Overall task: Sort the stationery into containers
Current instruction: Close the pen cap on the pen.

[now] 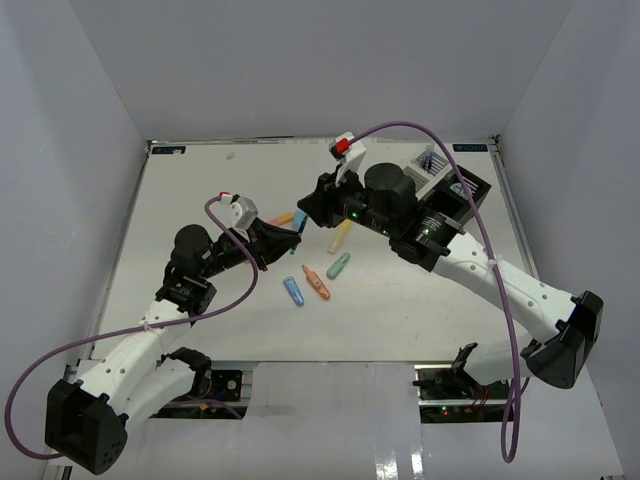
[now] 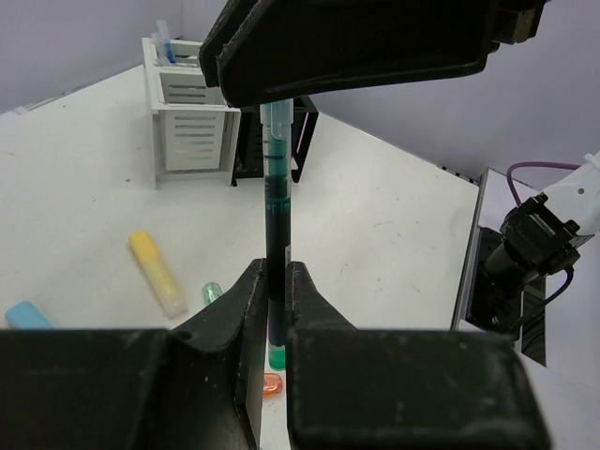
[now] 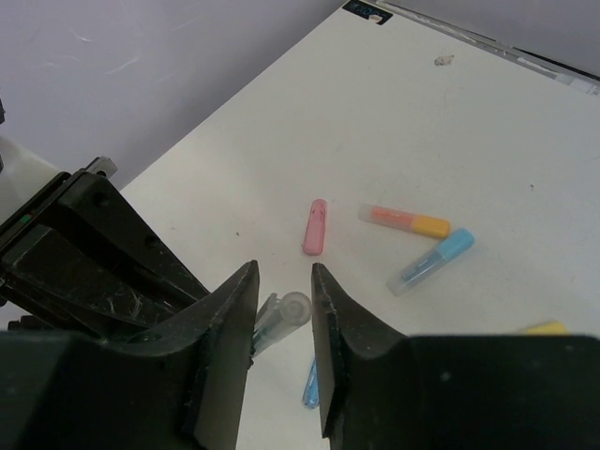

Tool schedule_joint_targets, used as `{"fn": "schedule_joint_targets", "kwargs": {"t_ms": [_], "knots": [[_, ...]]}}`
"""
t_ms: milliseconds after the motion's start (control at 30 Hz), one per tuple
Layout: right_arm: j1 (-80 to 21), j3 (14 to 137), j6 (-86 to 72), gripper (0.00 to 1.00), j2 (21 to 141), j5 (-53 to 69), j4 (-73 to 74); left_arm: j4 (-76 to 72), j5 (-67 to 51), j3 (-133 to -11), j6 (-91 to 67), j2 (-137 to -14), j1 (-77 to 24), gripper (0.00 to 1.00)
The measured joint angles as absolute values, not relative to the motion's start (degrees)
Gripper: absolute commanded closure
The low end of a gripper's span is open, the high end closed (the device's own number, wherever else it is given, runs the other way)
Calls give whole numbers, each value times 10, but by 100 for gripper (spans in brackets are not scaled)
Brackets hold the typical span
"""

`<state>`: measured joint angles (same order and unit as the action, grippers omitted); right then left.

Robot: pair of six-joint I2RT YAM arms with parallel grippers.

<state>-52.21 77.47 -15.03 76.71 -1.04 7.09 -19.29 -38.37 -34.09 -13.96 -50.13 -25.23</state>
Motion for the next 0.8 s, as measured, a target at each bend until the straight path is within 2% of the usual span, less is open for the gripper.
{"fn": "schedule_joint_targets", "kwargs": {"t_ms": [400,567,800], "knots": [[-523,788,-161,89,785,13,70,-184,-380,-341,-135,-504,-252,100],[-523,794,-160,92,791,16,76,-180,-379,-341,-135,-504,-252,100],[-526,795,-155,92,800,16,83,-159,-377,-341,-136,-502,-251,100]]}}
